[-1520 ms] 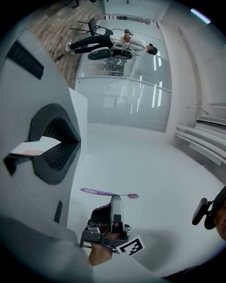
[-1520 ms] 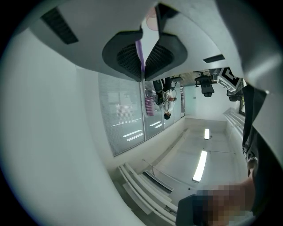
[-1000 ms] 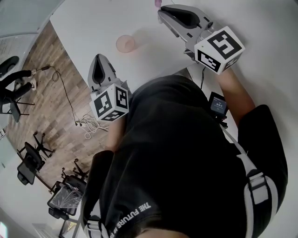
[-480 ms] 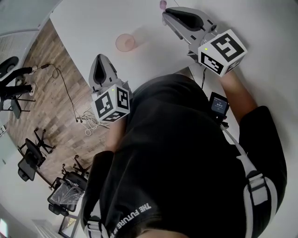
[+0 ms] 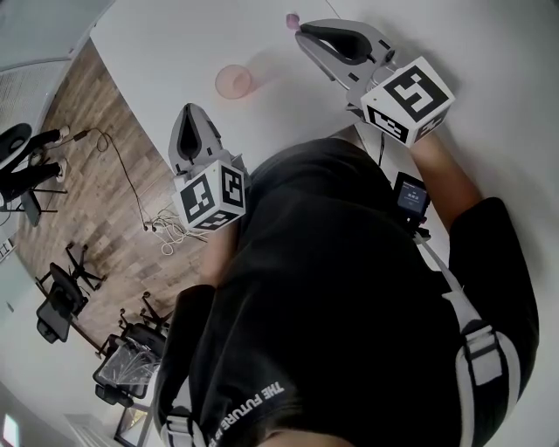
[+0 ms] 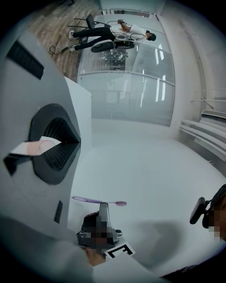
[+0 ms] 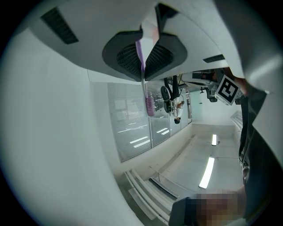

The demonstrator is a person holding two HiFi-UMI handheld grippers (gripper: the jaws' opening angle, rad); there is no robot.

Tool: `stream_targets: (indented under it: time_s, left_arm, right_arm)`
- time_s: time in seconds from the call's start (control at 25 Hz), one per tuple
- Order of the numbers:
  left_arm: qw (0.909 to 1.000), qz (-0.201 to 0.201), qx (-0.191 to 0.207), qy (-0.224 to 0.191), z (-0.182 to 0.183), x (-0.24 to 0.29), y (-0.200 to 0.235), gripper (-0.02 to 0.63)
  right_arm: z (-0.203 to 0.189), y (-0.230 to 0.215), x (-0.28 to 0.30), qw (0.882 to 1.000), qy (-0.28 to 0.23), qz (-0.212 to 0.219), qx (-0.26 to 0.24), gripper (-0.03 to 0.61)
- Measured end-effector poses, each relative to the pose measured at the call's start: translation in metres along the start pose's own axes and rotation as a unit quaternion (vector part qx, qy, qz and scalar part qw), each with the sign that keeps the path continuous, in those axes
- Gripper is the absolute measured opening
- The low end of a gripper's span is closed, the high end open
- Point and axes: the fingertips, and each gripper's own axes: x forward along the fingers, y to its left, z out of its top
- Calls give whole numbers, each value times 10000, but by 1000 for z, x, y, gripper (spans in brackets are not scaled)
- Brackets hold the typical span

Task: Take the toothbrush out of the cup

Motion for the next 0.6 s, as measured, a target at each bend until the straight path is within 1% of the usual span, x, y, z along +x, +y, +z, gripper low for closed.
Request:
stream_targets:
  time_s: [0.6]
  left_arm:
    - [10000, 49, -39, 47, -6, 0, 1, 7]
  right_arm:
    - [-5, -1, 1, 10000, 5, 6, 26, 41]
